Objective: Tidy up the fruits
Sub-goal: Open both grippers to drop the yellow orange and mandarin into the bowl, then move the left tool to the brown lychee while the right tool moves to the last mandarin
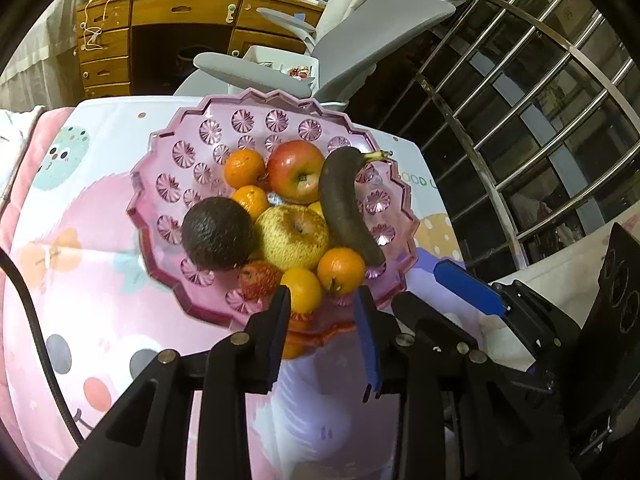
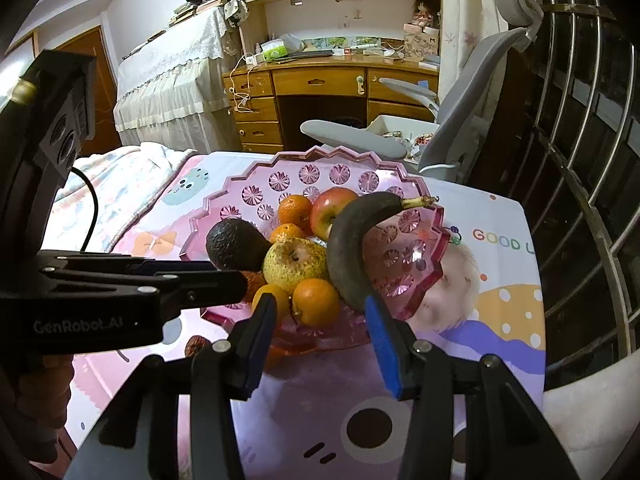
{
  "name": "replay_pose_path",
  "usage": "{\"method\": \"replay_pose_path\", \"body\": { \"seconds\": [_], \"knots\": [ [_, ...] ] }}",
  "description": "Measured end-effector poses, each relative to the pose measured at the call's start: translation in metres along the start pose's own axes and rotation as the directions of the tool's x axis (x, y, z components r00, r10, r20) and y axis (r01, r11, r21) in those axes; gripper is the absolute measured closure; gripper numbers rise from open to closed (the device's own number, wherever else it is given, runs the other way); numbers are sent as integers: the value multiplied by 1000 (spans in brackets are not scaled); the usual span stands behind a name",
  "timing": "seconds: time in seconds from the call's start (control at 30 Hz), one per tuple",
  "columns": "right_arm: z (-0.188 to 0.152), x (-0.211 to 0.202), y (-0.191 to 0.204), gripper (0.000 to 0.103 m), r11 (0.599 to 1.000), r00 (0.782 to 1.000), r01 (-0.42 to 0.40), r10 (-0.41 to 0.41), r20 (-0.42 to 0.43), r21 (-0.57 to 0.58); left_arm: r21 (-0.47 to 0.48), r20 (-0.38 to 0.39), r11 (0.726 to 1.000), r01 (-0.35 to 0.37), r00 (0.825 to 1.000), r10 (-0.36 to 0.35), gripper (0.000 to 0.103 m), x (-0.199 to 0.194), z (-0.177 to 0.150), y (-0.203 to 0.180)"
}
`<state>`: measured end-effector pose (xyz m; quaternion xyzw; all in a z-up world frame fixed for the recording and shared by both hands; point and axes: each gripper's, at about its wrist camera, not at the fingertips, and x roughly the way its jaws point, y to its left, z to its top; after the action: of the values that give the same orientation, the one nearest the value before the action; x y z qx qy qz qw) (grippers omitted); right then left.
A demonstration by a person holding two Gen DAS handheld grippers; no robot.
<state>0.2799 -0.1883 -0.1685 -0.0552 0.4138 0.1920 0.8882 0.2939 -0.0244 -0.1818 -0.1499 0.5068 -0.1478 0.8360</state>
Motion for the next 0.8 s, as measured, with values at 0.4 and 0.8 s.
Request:
{"method": "replay_pose_path", "body": {
  "seconds": [0.4,0.8],
  "knots": [
    [-22,-2,17,48,999,998,-13,15,-61,33,-26,-34,999,-36,999,35,66,-14,-34,22],
    [-41,19,35,39,999,988,-21,26,-153,36,-43,-93,994,-103,991,99,65,-1,-51,48]
  ]
}}
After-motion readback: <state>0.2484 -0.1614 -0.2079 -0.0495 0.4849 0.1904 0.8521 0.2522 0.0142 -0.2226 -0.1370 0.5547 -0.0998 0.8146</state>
